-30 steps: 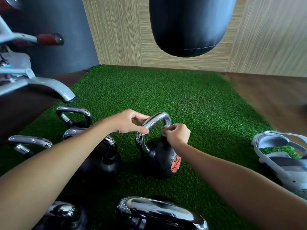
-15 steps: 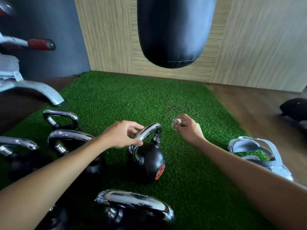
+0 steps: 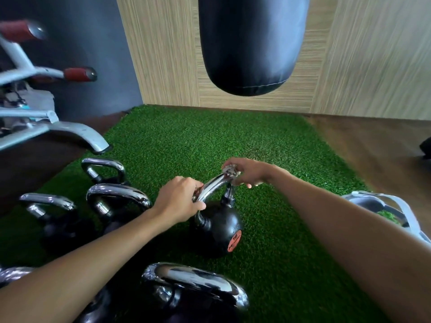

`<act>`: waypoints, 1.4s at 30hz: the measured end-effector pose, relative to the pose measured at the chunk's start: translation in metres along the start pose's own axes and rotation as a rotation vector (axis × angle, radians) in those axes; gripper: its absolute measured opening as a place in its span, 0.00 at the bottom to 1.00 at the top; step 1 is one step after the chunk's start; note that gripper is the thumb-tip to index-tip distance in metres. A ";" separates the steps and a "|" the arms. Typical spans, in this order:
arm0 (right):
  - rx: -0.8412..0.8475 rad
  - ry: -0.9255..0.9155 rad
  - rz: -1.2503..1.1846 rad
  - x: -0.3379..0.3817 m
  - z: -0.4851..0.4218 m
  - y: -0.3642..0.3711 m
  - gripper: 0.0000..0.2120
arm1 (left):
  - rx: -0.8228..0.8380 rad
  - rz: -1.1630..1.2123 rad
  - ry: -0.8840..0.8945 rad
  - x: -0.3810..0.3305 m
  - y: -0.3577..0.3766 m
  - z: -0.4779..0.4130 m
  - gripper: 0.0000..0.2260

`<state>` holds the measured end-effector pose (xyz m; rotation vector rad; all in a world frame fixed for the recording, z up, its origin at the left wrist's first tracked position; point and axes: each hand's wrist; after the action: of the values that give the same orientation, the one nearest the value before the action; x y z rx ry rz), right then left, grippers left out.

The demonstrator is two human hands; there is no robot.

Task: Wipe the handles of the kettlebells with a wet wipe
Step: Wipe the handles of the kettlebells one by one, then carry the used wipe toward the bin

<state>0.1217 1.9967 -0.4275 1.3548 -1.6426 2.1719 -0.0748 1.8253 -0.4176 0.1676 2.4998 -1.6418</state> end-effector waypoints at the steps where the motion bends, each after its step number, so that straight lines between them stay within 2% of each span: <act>1: -0.018 -0.004 0.021 -0.001 0.000 0.003 0.27 | 0.010 0.012 0.006 0.001 0.000 0.000 0.24; 5: -0.153 -0.036 0.108 -0.006 0.006 0.016 0.23 | 0.080 0.045 0.045 0.011 -0.003 -0.008 0.30; 9: -0.290 -0.024 0.160 -0.005 0.025 0.022 0.19 | 0.162 -0.008 0.122 0.025 -0.007 -0.025 0.30; 11: -0.334 0.020 0.172 -0.004 0.035 0.026 0.18 | 0.182 -0.026 0.134 0.031 -0.007 -0.035 0.30; 15: -0.494 0.060 0.295 0.001 0.058 0.040 0.23 | 0.181 -0.020 0.174 0.036 -0.006 -0.056 0.27; 21: -0.630 0.121 0.388 0.016 0.068 0.059 0.21 | 0.226 -0.034 0.193 0.048 -0.008 -0.078 0.25; 25: -0.577 0.133 0.325 0.019 0.067 0.055 0.18 | 0.161 -0.004 0.201 0.057 0.001 -0.070 0.27; 28: -0.372 0.107 0.287 0.024 0.065 0.035 0.08 | 0.152 0.059 0.201 0.057 0.006 -0.062 0.33; 30: -0.333 0.073 0.369 0.030 0.065 0.023 0.04 | 0.152 0.130 0.151 0.058 0.003 -0.053 0.34; 33: -0.377 0.098 0.596 0.049 0.066 0.014 0.07 | 0.131 0.118 0.043 0.062 -0.015 -0.035 0.29; 37: -0.326 0.116 0.516 0.115 0.064 -0.002 0.12 | 0.106 0.021 -0.117 0.068 -0.075 -0.012 0.26; 42: -0.262 0.043 0.300 0.256 0.068 -0.045 0.12 | 0.107 -0.025 -0.294 0.052 -0.227 -0.008 0.23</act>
<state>0.0328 1.8551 -0.2164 1.0409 -2.1406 2.0124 -0.1659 1.7435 -0.2193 -0.0882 2.2076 -1.6730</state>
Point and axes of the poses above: each hand's wrist, its own z-axis away from the middle knuckle, its own y-axis out of the palm, x = y × z, and after that the axes turned 12 degrees about -x, right-handed
